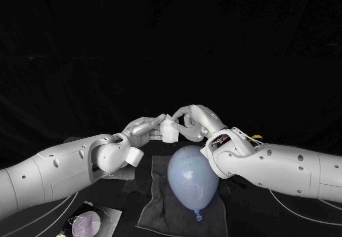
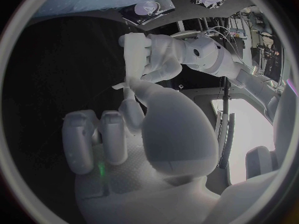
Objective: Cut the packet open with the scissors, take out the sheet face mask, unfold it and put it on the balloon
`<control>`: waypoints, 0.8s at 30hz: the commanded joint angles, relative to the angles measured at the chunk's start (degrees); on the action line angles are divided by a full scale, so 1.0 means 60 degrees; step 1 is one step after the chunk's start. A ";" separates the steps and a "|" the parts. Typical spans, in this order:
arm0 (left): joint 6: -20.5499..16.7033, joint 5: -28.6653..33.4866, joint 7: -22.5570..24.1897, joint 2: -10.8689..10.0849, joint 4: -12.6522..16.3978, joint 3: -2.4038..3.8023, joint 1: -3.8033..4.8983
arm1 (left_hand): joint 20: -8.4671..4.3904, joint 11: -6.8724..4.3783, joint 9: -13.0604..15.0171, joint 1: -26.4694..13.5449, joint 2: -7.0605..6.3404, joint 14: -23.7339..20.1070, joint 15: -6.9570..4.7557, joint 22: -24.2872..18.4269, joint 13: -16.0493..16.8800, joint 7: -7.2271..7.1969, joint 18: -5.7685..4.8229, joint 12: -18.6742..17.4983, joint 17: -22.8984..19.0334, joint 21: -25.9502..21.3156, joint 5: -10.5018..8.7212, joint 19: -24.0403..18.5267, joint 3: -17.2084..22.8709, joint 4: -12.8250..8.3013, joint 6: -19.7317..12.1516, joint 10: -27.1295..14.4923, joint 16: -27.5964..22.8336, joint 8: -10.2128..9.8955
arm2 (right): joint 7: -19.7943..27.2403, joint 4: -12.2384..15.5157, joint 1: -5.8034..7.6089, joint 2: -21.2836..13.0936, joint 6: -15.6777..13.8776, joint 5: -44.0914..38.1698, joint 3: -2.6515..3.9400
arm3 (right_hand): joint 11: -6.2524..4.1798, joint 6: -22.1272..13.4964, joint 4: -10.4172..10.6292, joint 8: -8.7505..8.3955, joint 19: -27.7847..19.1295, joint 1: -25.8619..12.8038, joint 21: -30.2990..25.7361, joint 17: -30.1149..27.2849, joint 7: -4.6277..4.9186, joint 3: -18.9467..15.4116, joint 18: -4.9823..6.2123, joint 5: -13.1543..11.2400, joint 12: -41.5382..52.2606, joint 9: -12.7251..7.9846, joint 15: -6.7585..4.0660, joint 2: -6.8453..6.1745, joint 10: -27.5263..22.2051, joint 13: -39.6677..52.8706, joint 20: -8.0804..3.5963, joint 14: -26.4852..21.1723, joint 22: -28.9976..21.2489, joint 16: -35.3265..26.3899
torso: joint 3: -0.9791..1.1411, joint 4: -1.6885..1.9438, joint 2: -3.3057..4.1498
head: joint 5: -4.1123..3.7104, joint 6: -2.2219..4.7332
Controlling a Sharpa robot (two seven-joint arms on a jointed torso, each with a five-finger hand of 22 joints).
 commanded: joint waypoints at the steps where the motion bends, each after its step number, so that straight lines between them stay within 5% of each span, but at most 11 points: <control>1: 0.0256 -0.0057 0.0205 0.0022 0.0067 0.0028 0.0025 | 0.0019 -0.0002 0.0024 -0.0061 -0.0047 -0.0048 0.0004 -0.0007 -0.0002 0.0065 0.0082 -0.0033 -0.0017 -0.0058 -0.0046 -0.0081 0.0081 -0.0004 0.0014 -0.0066 -0.0058 0.0009 | 0.0035 -0.0008 -0.0017 -0.0002 0.0091 -0.0079 -0.0011 | -0.0061 0.0099 -0.0111 0.0178 0.1016 0.0168 0.0033 0.2247 -0.0052 0.0047 -0.0060 0.0010 0.0128 0.0112 -0.0105 0.0184 0.0115 0.0120 -0.0125 0.0943 0.2510 0.0060 | 0.0002 -0.0001 -0.0003 | 0.0012 -0.0012; 7: 0.0216 -0.0107 0.0196 0.0014 0.0064 0.0028 0.0025 | 0.0024 -0.0003 0.0025 -0.0051 -0.0062 -0.0057 0.0006 -0.0007 0.0000 0.0065 0.0083 -0.0029 -0.0019 -0.0064 -0.0046 -0.0096 0.0130 -0.0008 0.0019 -0.0070 -0.0057 0.0009 | 0.0160 0.0012 -0.0017 -0.0040 -0.0117 -0.0098 -0.0011 | -0.0085 0.0040 -0.0150 0.0358 0.1016 0.0194 0.0033 0.2285 -0.0062 0.0216 -0.0060 0.0004 0.0172 0.0240 -0.0139 0.0362 0.0177 0.0152 -0.0177 0.0953 0.2510 0.0088 | 0.0002 0.0000 -0.0005 | 0.0015 -0.0013; 24: -0.0250 -0.0301 0.0239 -0.0006 0.0036 0.0026 0.0025 | 0.0015 -0.0030 0.0062 0.0152 -0.0262 0.0004 -0.0023 0.0009 0.0009 0.0047 0.0092 -0.0002 -0.0013 -0.0032 -0.0044 -0.0081 0.0731 -0.0037 0.0133 0.0017 -0.0005 0.0046 | 0.0216 0.0140 -0.0018 -0.0262 -0.0118 -0.0059 -0.0011 | -0.0096 0.0006 -0.0186 0.0460 0.1016 0.0182 0.0033 0.2342 -0.0074 0.0293 -0.0060 0.0004 0.0220 0.0307 -0.0148 0.0384 0.0221 0.0186 -0.0193 0.0967 0.2510 0.0129 | 0.0001 -0.0004 -0.0003 | 0.0044 -0.0031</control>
